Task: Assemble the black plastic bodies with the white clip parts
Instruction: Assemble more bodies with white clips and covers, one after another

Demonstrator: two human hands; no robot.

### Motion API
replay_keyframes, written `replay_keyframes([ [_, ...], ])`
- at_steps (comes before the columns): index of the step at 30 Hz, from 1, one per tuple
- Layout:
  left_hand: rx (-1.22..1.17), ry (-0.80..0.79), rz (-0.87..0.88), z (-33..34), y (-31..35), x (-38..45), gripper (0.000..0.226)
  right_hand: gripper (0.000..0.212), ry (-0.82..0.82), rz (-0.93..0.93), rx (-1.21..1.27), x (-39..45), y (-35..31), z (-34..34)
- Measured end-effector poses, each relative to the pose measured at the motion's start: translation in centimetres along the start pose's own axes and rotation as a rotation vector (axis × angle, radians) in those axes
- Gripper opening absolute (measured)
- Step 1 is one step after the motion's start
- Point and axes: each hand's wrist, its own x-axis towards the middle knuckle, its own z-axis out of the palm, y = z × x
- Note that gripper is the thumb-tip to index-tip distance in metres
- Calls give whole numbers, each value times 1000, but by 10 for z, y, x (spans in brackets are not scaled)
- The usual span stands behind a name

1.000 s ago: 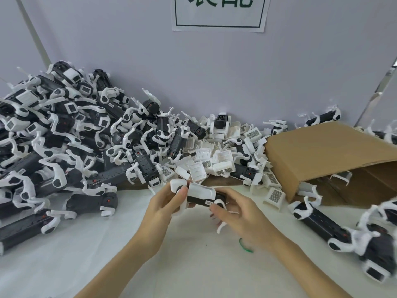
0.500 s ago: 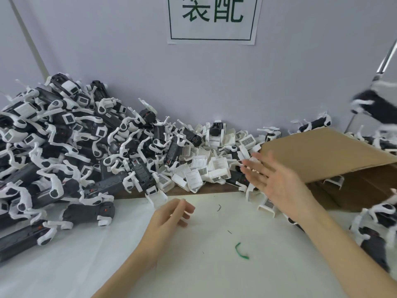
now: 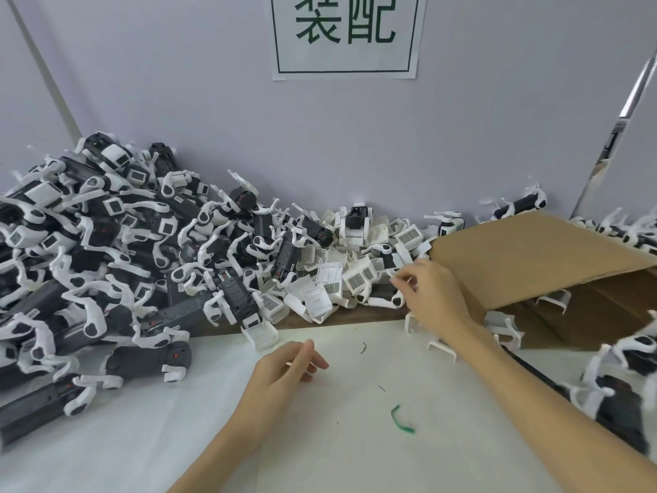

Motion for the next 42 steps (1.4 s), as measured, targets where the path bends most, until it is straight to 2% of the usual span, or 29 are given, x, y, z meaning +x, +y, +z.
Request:
replay_keyframes([
  [4, 3, -4, -27, 0, 0, 1, 46, 26, -134, 193, 243, 24, -1, -7],
  [8, 18, 24, -30, 1, 0, 0, 26, 32, -107, 272, 374, 14, -13, -15],
  [10, -33, 44, -27, 3, 2, 1, 20, 34, -105, 341, 612, -3, -27, -20],
  [12, -121, 57, -29, 2, 5, 1, 35, 24, -138, 418, 888, -22, -40, -20],
  [14, -174, 52, -33, 2, 6, 0, 48, 23, -194, 485, 1061, -42, -49, -20],
  [17, -180, 7, -53, 1, 6, -1, 47, 19, -271, 537, 1195, -68, -60, -14],
  [22, -220, 30, -69, -3, 2, 0, 24, 27, -283, 452, 1230, -101, -65, -1],
  [24, -278, 61, -56, -4, 2, -1, 26, 29, -210, 350, 1106, -105, -63, -1],
  [26, -298, 113, -42, -4, 5, -1, 30, 46, -160, 258, 884, -107, -65, -2],
  [28, -285, 146, -23, -4, 7, -3, 31, 72, -262, 273, 843, -111, -66, 0],
  [30, -264, 146, 5, -3, 8, -4, 31, 84, -418, 355, 997, -115, -67, 4],
  [32, -246, 144, 14, -2, 9, -5, 31, 79, -481, 416, 1112, -116, -67, 7],
  [35, -226, 105, -15, -3, 8, -4, 44, 79, -415, 464, 1234, -116, -64, 8],
  [38, -174, 26, -40, -5, 5, -1, 47, 80, -414, 445, 1266, -114, -63, 8],
  [42, -201, -8, -2, -10, 2, -3, 49, 60, -394, 386, 1253, -116, -66, 7],
])
